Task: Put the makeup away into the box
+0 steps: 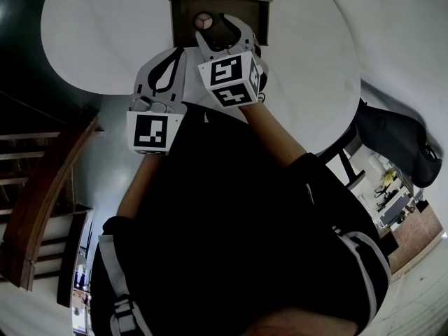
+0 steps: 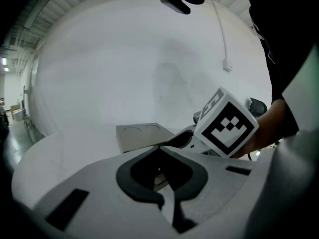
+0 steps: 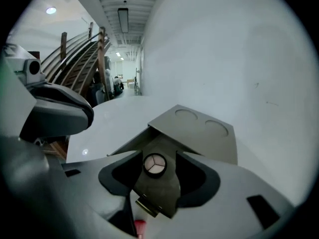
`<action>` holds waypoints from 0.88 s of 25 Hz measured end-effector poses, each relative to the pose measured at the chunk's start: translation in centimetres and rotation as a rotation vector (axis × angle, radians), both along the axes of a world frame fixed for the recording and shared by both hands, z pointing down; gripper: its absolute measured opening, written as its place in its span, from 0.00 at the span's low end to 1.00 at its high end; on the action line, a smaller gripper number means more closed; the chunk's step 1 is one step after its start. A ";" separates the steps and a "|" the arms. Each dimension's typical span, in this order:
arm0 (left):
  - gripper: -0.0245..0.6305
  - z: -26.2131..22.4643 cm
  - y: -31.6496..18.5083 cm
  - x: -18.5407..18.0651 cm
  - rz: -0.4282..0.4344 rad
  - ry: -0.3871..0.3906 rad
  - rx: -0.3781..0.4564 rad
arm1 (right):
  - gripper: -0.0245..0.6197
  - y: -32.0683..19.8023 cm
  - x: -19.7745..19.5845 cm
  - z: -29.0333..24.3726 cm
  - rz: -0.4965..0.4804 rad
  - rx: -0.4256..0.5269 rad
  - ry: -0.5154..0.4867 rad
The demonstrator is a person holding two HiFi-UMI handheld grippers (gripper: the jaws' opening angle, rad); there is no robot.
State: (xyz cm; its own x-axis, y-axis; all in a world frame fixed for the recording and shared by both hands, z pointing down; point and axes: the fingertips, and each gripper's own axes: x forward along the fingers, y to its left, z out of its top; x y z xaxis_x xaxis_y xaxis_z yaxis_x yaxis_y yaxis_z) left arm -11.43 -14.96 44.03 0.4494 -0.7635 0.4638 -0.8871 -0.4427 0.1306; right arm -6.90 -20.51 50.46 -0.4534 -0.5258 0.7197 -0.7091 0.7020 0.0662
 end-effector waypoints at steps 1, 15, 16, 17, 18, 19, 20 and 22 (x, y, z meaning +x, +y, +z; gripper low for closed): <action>0.05 -0.3 0.1 0.1 0.001 0.002 0.009 | 0.37 0.1 0.3 -1.0 0.011 0.021 -0.018; 0.05 -6.7 1.8 3.9 0.067 -0.015 0.188 | 0.08 4.1 6.0 -13.2 0.159 0.325 -0.226; 0.05 -7.1 1.9 4.2 0.074 -0.012 0.203 | 0.08 4.4 6.4 -13.6 0.169 0.333 -0.242; 0.05 -7.6 1.9 4.5 0.079 -0.007 0.224 | 0.08 4.8 6.7 -14.1 0.178 0.344 -0.253; 0.05 -8.1 2.0 4.7 0.082 0.000 0.245 | 0.08 5.1 6.9 -14.6 0.185 0.358 -0.261; 0.05 -8.7 2.1 4.9 0.083 0.008 0.262 | 0.08 5.5 7.2 -15.1 0.191 0.372 -0.268; 0.05 -9.2 2.4 5.1 0.082 0.014 0.275 | 0.08 6.0 7.5 -15.6 0.197 0.386 -0.273; 0.05 -9.5 3.0 5.5 0.084 0.000 0.276 | 0.08 6.6 8.4 -16.3 0.209 0.410 -0.282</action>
State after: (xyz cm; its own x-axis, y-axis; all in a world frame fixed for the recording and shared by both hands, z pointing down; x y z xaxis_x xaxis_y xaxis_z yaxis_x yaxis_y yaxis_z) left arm -5.96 -11.99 34.52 0.5166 -0.8208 0.2437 -0.8456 -0.5338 -0.0053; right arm 1.51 -13.86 34.17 -0.4550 -0.8377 0.3020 -0.8607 0.5007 0.0922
